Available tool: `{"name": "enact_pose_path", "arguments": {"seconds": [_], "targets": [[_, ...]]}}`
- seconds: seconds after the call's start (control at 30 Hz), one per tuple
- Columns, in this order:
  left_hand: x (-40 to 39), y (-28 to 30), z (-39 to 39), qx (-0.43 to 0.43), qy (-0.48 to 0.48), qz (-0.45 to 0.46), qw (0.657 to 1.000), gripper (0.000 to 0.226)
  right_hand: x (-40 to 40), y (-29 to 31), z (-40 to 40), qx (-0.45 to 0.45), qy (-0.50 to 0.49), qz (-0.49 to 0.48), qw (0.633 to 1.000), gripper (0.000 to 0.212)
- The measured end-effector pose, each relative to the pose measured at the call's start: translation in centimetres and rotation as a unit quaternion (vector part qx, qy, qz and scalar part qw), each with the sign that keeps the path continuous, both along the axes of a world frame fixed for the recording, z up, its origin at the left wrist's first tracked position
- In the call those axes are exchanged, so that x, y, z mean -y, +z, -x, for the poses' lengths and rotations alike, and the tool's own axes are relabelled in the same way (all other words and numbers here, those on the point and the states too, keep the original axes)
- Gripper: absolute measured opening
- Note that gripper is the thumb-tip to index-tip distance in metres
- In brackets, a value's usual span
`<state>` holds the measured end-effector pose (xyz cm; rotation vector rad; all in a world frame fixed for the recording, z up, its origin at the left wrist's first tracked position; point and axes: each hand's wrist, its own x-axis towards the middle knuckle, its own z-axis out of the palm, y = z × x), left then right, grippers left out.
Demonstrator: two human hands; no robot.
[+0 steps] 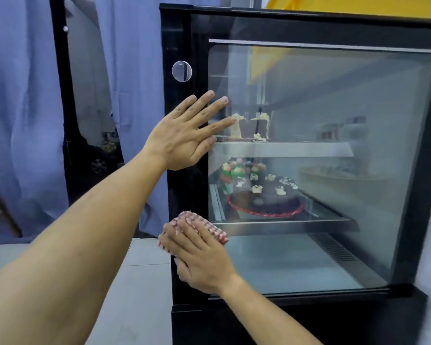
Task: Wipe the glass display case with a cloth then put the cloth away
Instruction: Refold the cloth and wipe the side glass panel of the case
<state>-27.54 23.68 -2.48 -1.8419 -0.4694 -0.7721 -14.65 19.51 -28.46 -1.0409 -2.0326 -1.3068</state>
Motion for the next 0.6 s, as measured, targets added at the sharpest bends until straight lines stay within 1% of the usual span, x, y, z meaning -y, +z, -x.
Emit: {"name": "enact_pose_path", "arguments": {"seconds": [0.1, 0.17, 0.27, 0.3, 0.33, 0.37, 0.4, 0.47, 0.53, 0.6], "targets": [[0.2, -0.8, -0.2, 0.029, 0.001, 0.010, 1.000, 0.056, 1.5, -4.1, -4.1, 0.069, -0.021, 0.020, 0.997, 0.063], [0.2, -1.5, -0.6, 0.051, 0.001, 0.018, 0.999, 0.057, 2.0, -4.3, -5.3, 0.108, -0.034, 0.025, 0.993, 0.065], [0.2, -2.2, -0.9, 0.092, 0.000, 0.030, 0.995, 0.058, 0.9, -0.1, -3.5, 0.162, -0.020, 0.016, 0.986, 0.058], [0.1, -2.3, -1.0, 0.095, -0.002, 0.032, 0.995, 0.058, 0.5, 2.1, -3.1, 0.161, -0.011, 0.015, 0.987, 0.057], [0.0, -2.4, -1.0, 0.097, -0.004, 0.032, 0.995, 0.058, 0.3, 4.5, -3.3, 0.140, 0.002, 0.005, 0.990, 0.056], [-0.1, -2.4, -1.0, 0.099, -0.005, 0.032, 0.995, 0.058, 0.2, 6.6, -4.3, 0.093, 0.008, -0.018, 0.995, 0.056], [-0.3, -2.5, -1.0, 0.104, -0.007, 0.031, 0.994, 0.059, 0.2, 8.2, -6.0, 0.028, 0.002, -0.047, 0.998, 0.056], [-0.2, -2.9, -1.2, 0.135, -0.017, 0.039, 0.990, 0.060, 1.0, 9.7, -10.8, -0.121, -0.039, -0.107, 0.986, 0.058], [0.2, -4.8, -2.1, 0.203, -0.023, 0.073, 0.976, 0.062, 2.4, 8.2, -15.8, -0.259, -0.090, -0.144, 0.951, 0.061], [0.6, -8.1, -3.3, 0.269, -0.017, 0.107, 0.957, 0.064, 3.5, 4.2, -18.3, -0.397, -0.116, -0.142, 0.900, 0.058]]}}
